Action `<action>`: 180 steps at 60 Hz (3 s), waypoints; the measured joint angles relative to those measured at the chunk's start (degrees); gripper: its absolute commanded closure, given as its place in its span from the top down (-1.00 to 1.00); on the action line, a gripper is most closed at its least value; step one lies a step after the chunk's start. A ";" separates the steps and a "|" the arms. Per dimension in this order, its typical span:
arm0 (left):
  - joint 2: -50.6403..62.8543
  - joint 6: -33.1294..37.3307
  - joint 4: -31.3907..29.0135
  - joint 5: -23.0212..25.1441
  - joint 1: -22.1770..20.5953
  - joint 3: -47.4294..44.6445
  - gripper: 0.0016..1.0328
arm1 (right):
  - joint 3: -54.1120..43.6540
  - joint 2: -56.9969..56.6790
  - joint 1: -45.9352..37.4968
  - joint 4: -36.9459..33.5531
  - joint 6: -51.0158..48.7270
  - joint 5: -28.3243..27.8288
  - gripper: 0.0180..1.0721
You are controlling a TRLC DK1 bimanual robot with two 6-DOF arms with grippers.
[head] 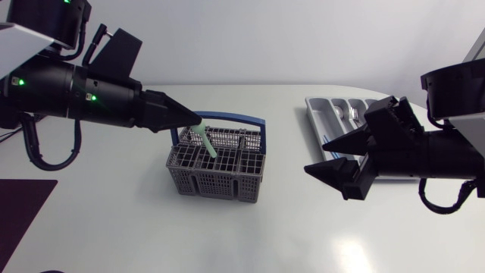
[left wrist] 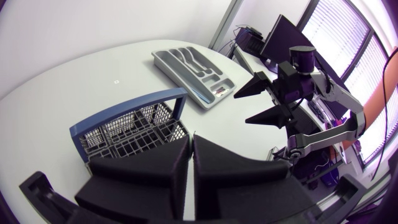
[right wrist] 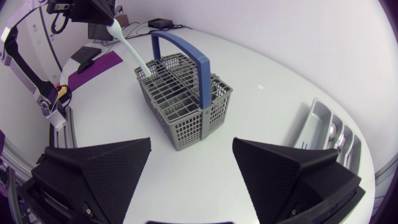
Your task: Unload the cutlery basket into the drawer organizer.
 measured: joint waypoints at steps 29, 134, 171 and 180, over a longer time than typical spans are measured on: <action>0.61 7.06 4.07 6.75 -6.01 -3.78 -0.86 | -1.09 -1.90 3.08 1.77 -6.19 -3.72 0.80; 11.67 13.99 -0.63 17.11 -15.61 0.74 0.25 | -6.08 -1.07 20.98 5.51 -11.98 -2.93 -0.89; 9.99 11.32 -0.63 3.82 -8.33 2.45 0.56 | -9.70 -6.12 1.07 -4.76 -29.55 2.21 -0.89; 8.50 10.93 -0.61 1.11 -6.25 1.60 0.56 | -10.69 -6.16 -7.39 -5.44 -36.48 2.19 -0.89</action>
